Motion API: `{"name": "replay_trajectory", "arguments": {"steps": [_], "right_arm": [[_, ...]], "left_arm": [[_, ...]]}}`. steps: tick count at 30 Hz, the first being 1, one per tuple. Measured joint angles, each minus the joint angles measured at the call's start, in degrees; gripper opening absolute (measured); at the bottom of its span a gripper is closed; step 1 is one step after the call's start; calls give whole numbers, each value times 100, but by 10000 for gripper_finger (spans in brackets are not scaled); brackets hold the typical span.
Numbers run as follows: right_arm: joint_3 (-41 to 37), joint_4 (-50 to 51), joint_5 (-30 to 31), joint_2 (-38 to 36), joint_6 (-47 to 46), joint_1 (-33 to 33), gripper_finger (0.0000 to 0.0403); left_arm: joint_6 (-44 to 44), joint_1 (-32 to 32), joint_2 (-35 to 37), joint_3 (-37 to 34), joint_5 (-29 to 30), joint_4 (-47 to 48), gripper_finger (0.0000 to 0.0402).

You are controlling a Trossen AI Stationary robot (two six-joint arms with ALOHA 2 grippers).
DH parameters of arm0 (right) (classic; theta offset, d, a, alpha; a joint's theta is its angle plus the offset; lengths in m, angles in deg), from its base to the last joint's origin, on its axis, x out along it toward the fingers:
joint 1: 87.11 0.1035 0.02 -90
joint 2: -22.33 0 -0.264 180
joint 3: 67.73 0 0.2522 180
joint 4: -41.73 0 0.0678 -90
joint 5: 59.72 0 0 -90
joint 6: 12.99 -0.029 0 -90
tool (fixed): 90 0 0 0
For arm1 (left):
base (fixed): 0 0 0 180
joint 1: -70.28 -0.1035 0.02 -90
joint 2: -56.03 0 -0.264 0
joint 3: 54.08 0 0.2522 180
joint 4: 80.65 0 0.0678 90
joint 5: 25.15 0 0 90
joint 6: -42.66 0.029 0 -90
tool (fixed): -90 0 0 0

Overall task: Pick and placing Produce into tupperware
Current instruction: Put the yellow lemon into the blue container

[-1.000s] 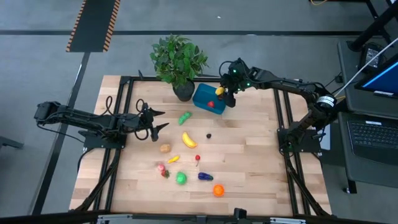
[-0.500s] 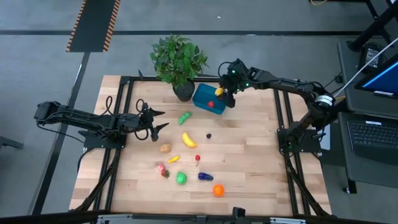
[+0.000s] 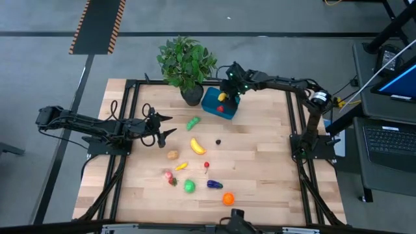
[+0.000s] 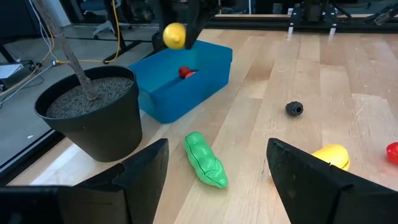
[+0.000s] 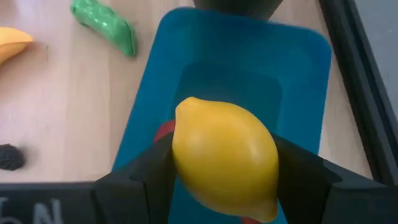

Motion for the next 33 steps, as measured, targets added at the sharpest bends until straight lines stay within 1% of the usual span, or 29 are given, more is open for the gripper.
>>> {"name": "replay_trajectory", "arguments": {"steps": [7, 10, 20, 33], "right_arm": [[872, 418, -3, 711, 170, 0, 219], [1088, 458, -19, 882, 192, -4, 219], [1190, 521, -61, 1143, 192, -26, 219], [1190, 470, -201, 1178, 174, -27, 219]], "left_arm": [[1, 0, 0, 0, 0, 11, 265], [0, 0, 0, 0, 0, 74, 265], [0, 0, 0, 0, 0, 144, 265], [-1, 0, 0, 0, 1, 140, 265]]}}
